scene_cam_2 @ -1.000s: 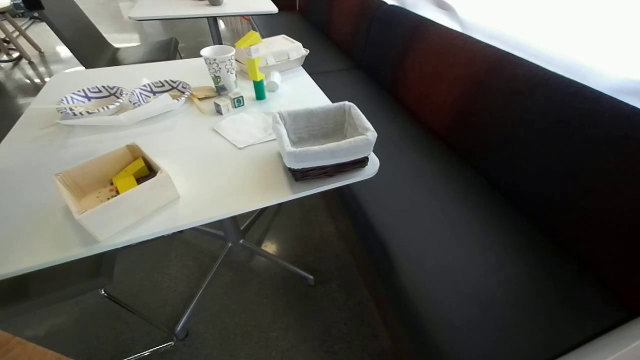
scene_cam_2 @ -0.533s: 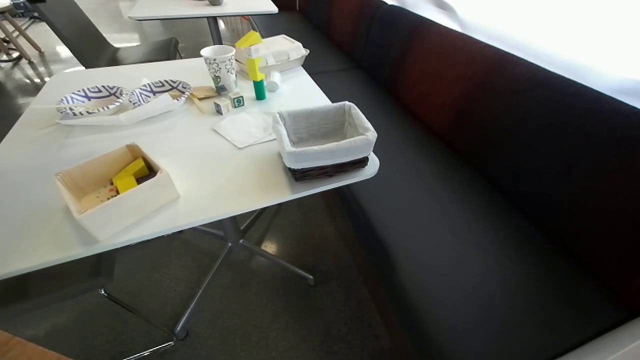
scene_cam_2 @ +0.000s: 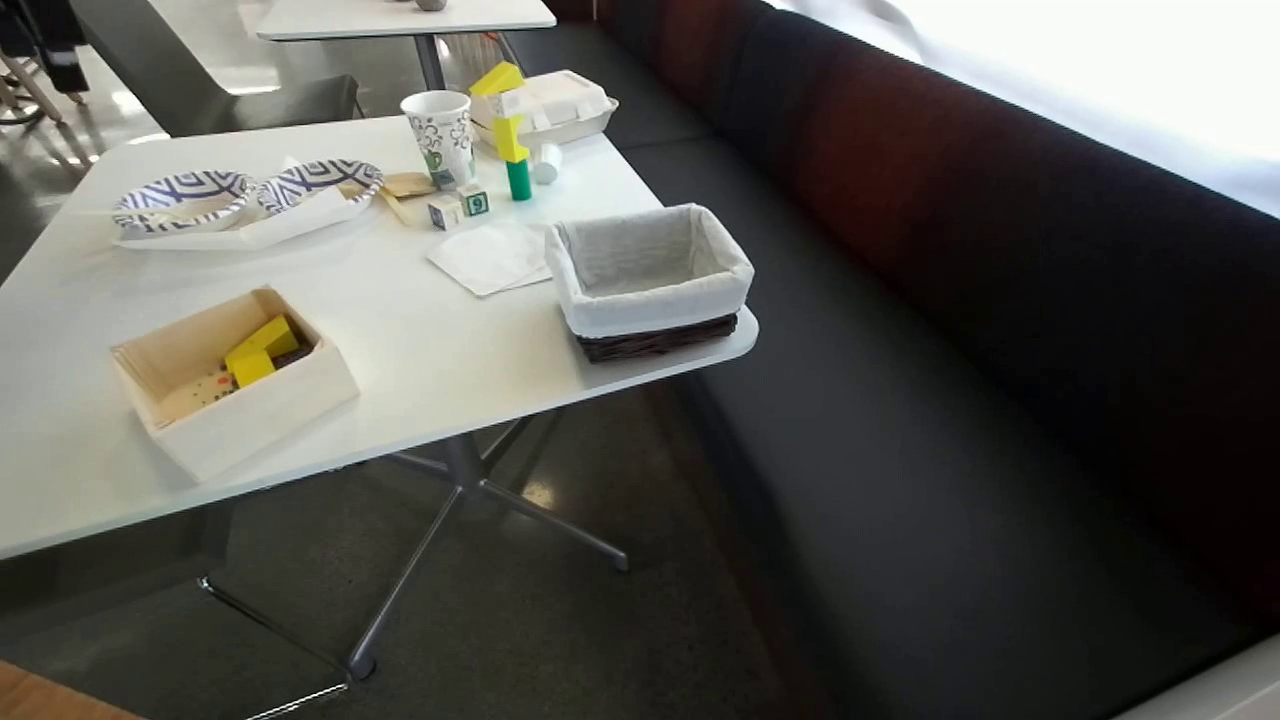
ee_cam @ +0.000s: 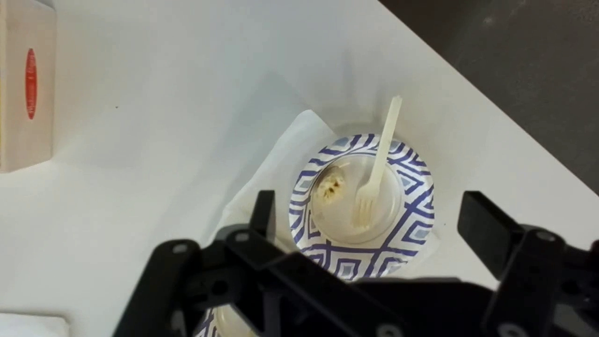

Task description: Get the fork and move one white object in the bowl to the right to the one on the left

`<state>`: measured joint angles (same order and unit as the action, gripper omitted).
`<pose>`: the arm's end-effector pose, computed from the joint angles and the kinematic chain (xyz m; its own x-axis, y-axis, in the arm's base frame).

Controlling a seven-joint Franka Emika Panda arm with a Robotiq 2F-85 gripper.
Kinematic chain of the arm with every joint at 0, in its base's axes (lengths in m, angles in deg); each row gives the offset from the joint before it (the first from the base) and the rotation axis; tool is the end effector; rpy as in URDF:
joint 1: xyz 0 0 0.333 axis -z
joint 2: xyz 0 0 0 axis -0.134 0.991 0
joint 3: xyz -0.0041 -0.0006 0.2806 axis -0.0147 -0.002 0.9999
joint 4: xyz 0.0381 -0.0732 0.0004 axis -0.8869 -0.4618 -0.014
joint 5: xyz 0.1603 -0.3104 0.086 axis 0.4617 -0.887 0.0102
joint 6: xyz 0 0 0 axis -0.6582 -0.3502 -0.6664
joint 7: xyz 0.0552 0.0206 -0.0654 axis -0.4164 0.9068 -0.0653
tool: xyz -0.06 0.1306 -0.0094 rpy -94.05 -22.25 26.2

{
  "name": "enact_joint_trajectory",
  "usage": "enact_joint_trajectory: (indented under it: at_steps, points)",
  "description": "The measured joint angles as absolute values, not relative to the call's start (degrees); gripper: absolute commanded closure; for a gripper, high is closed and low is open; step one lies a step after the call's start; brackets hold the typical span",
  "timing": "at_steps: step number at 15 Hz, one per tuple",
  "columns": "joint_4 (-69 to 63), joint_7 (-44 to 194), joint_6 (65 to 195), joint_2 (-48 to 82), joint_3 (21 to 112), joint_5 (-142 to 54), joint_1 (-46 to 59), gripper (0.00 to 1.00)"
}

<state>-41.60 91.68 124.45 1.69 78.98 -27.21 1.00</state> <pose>0.4608 0.1419 0.2908 0.9607 -0.2434 -0.1336 -0.2614 -0.9551 -0.1398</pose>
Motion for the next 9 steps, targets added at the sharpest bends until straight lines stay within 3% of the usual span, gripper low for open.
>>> enact_joint_trajectory:
  at_steps: [9]
  points:
    - [-34.42, 96.41, 133.22, 16.82, 79.11, -29.48, -2.77, 0.0]
